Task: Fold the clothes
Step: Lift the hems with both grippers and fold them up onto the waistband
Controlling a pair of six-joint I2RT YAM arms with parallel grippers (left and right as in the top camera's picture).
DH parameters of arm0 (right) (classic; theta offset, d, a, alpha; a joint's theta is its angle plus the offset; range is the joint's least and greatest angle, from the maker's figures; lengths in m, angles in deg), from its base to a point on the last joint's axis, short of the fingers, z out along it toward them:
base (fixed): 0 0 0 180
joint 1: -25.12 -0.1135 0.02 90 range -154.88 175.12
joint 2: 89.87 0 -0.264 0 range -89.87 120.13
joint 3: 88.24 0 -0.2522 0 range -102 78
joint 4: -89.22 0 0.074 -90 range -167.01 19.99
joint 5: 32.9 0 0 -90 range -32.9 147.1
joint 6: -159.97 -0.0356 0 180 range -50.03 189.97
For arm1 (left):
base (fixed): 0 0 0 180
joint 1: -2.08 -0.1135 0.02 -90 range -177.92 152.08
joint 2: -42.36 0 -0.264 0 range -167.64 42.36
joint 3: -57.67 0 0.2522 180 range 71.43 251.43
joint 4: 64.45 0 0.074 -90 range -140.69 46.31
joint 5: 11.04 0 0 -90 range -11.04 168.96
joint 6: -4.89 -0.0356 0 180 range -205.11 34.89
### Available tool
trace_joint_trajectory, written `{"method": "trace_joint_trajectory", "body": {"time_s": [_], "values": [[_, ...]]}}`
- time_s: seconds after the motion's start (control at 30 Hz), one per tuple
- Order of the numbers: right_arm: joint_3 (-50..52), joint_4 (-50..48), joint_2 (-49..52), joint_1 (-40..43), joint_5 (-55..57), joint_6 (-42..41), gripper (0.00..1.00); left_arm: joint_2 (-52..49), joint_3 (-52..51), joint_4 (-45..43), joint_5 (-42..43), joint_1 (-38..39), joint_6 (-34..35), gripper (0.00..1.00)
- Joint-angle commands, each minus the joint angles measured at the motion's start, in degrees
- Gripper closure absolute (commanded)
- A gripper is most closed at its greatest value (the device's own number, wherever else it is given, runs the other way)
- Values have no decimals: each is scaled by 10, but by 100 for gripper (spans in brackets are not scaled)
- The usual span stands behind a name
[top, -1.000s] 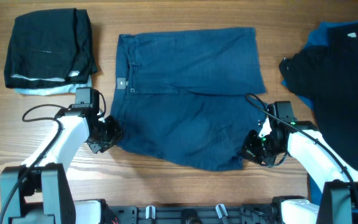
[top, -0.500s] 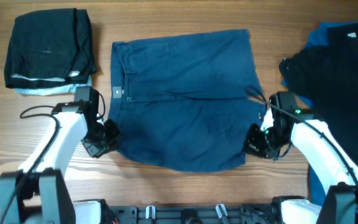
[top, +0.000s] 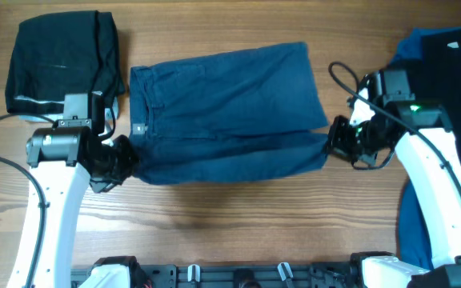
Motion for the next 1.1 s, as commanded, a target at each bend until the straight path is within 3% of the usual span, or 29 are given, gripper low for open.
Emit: {"method": "trace_joint_trajectory", "body": {"time_s": [0.0,0.17,0.33,0.77,1.07], "values": [[-64,-2,3,-1,43,3,96,8,42,-14,-27,0,-6,96],[-92,-43,56,-1,67,-5,96,-16,47,-104,-32,0,-4,96],[-93,-151,122,-1,27,23,96,-70,47,-165,-32,0,-3,96],[-156,-305,141,-1,10,-5,96,-94,47,-328,-24,0,26,96],[-156,-459,242,-17,-9,11,96,-168,47,-403,-24,0,26,96]]}}
